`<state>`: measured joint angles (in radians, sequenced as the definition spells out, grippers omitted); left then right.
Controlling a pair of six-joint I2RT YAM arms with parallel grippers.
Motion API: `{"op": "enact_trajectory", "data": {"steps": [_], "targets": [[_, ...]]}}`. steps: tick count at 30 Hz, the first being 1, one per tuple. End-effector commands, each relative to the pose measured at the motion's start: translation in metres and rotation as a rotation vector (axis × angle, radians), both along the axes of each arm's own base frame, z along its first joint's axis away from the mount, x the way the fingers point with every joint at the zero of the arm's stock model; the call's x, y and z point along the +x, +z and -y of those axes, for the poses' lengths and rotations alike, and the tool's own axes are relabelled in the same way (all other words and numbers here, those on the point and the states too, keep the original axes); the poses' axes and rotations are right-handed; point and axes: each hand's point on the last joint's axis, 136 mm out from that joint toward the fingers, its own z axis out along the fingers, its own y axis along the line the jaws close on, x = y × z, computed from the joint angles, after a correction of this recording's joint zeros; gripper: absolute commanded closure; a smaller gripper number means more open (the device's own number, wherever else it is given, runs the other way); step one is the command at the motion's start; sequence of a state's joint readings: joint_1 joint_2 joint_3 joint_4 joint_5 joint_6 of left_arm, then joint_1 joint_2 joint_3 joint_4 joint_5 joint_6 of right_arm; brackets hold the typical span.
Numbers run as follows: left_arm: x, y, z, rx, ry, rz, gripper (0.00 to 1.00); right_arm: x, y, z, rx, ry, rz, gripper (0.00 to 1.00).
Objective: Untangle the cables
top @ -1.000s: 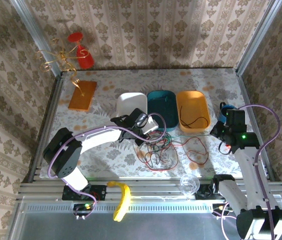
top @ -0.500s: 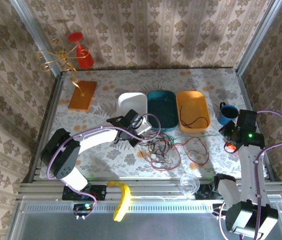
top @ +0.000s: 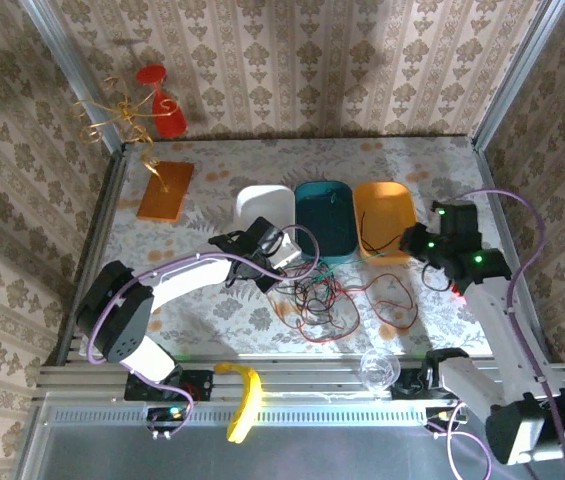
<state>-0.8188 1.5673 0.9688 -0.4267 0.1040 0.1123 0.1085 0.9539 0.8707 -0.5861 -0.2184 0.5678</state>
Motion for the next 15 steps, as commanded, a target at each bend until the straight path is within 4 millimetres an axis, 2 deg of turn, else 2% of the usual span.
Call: {"op": "enact_trajectory", "data": {"steps": [1, 4, 7, 10, 15], "targets": [[0.001, 0.007, 0.017, -0.009, -0.039, 0.005, 1.00, 0.007, 0.025, -0.057, 0.052, 0.227, 0.124, 1.00], [0.001, 0.006, 0.026, -0.009, -0.056, 0.005, 1.00, 0.007, 0.027, -0.080, 0.061, 0.297, 0.136, 1.00], [0.000, 0.002, 0.030, -0.005, -0.061, 0.000, 1.00, 0.009, 0.039, -0.078, 0.070, 0.271, 0.190, 1.00], [-0.002, -0.004, 0.029, 0.008, -0.057, -0.010, 1.00, 0.010, 0.063, -0.062, 0.076, 0.217, 0.272, 1.00], [-0.004, -0.013, 0.023, 0.036, -0.048, -0.021, 1.00, 0.006, 0.104, -0.020, 0.167, 0.086, 0.386, 1.00]]}}
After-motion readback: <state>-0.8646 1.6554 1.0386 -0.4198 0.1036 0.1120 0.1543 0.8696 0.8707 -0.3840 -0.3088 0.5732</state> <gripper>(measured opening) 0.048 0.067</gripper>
